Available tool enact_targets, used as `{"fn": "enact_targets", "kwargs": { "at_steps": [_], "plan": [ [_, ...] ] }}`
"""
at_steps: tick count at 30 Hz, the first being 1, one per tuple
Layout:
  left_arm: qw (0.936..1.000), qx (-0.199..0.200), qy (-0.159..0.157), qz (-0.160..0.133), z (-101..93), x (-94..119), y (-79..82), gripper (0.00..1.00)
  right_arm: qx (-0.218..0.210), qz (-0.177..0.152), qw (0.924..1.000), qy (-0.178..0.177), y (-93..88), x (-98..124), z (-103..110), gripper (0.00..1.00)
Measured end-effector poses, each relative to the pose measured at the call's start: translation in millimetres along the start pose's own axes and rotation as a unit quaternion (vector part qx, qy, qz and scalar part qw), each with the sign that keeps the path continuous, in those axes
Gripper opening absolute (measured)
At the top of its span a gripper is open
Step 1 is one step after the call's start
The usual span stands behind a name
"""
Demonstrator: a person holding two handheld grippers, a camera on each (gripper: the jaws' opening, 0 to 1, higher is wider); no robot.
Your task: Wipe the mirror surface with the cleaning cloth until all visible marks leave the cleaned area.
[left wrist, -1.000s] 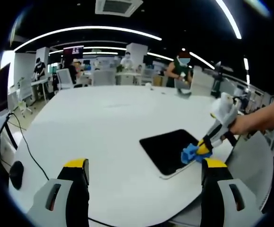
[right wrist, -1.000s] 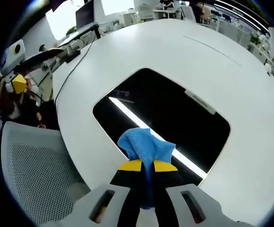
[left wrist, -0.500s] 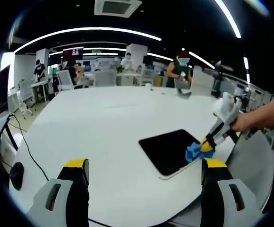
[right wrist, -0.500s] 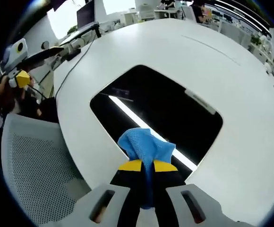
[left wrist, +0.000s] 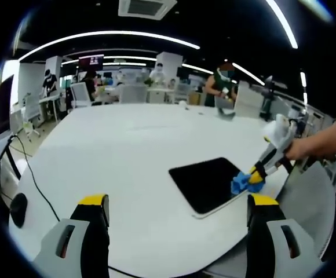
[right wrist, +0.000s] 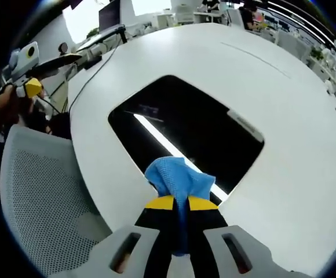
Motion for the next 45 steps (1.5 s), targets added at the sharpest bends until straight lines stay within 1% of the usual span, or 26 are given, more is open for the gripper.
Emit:
{"fn": "enact_targets", "kwargs": {
  "at_steps": [6,10,12,13,14,22,23,38,42,45],
  "plan": [
    [1.0000,0.003,0.001,0.001,-0.6,0.3,-1.5,0.99,0.001,0.003,1.0000,-0.003,-4.9,3.1,-5.2,0.01],
    [1.0000,0.003,0.001,0.001,-0.5,0.3,-1.7,0.99,-0.002,0.003,0.9999,-0.013,-6.0,3.6,-9.3,0.01],
    [1.0000,0.003,0.000,0.001,0.1,0.2,-1.3,0.99,-0.012,0.001,0.9998,-0.017,-5.5,3.6,-9.4,0.01],
    [1.0000,0.003,0.000,0.001,0.2,0.1,-1.0,0.99,-0.012,0.000,0.9995,-0.028,-5.3,3.8,-12.0,0.01],
    [1.0000,0.003,0.000,0.001,0.9,-0.2,-0.9,0.99,-0.011,-0.001,0.9995,-0.030,-4.8,3.4,-12.2,0.01],
    [1.0000,0.003,-0.002,0.001,2.2,-3.0,1.9,0.99,-0.024,-0.007,0.9991,-0.033,-1.4,2.9,-15.3,0.01],
    [1.0000,0.003,-0.002,0.000,2.3,-3.5,2.4,0.99,-0.023,-0.011,0.9990,-0.036,0.0,2.3,-16.7,0.01],
    [1.0000,0.004,-0.002,-0.001,5.2,-4.9,4.9,0.99,-0.031,-0.015,0.9984,-0.044,16.1,-5.6,-31.1,0.00],
    [1.0000,0.004,0.002,-0.004,7.1,-5.1,4.6,0.99,-0.041,-0.019,0.9978,-0.047,21.5,-8.0,-38.2,0.00],
    [0.9999,0.012,0.000,-0.003,7.2,-5.3,3.6,1.00,-0.048,-0.021,0.9975,-0.049,25.3,-9.3,-42.3,0.00]
  ]
}}
Point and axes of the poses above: the point that each gripper's makers call its tool centre point, and the gripper's own axes: x roughly backward along the fingers, z roughly to its left, y roughly out of its top, the point moved 4 cm from there along x, roughly backward along the fingers, and after that the axes turned 1 degree about -y, right-handed, at the moved point
